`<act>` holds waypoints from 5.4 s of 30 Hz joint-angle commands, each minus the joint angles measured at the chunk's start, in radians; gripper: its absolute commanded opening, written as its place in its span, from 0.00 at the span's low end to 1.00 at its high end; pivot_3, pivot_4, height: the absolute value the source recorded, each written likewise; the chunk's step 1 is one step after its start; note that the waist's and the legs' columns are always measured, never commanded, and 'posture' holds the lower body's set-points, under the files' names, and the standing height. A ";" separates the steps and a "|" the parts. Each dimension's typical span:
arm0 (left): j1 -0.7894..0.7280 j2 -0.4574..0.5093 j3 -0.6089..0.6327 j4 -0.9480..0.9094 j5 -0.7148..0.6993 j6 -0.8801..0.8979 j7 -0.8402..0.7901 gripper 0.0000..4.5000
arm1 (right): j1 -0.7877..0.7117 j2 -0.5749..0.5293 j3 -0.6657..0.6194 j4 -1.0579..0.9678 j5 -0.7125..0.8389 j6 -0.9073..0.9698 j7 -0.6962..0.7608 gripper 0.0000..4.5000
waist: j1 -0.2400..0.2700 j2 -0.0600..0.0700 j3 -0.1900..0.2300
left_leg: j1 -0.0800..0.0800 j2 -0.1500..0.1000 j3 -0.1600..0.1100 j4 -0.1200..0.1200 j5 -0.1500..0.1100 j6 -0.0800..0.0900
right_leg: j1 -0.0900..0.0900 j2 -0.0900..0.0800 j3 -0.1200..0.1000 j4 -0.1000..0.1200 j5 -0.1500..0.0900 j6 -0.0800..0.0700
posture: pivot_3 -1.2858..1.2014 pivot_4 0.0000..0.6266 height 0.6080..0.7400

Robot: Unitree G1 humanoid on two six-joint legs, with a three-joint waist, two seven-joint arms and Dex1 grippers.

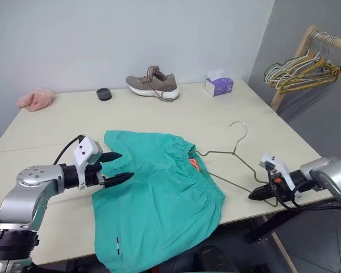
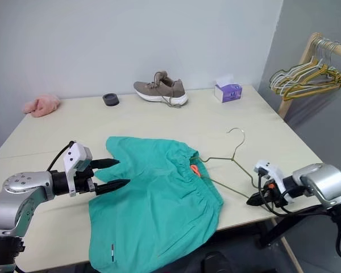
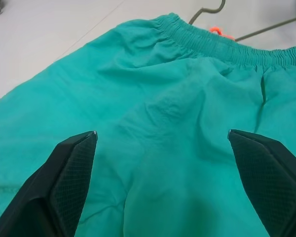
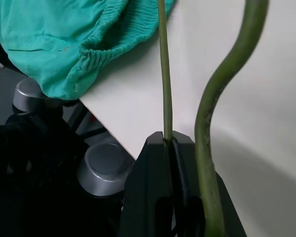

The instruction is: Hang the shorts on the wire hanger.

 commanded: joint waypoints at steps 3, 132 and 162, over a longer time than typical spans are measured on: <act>-0.009 0.005 0.024 -0.020 -0.002 -0.017 0.011 1.00 | -0.113 0.137 -0.024 0.128 -0.015 0.088 -0.099 0.00 | 0.004 0.000 0.000 | 0.000 0.000 0.000 0.001 0.000 0.000 | 0.000 0.000 0.000 0.000 0.000 0.000 | 0.42 0.00 1.00; -0.008 0.144 0.083 -0.165 -0.208 0.173 -0.183 0.00 | -0.034 0.299 -0.287 -0.043 -0.088 -0.276 -0.401 0.01 | -0.003 -0.003 0.000 | 0.000 0.000 0.003 0.001 0.001 0.001 | -0.010 0.001 0.015 0.013 0.000 0.001 | 0.42 0.00 1.00; -0.004 0.213 -0.094 0.004 0.063 -0.139 -0.197 0.00 | -0.100 0.142 -0.111 -0.248 -0.083 -0.318 -0.256 0.01 | 0.008 -0.003 0.001 | -0.002 0.000 0.007 0.001 0.001 0.001 | -0.013 0.001 0.015 0.012 0.000 0.001 | 0.41 0.00 1.00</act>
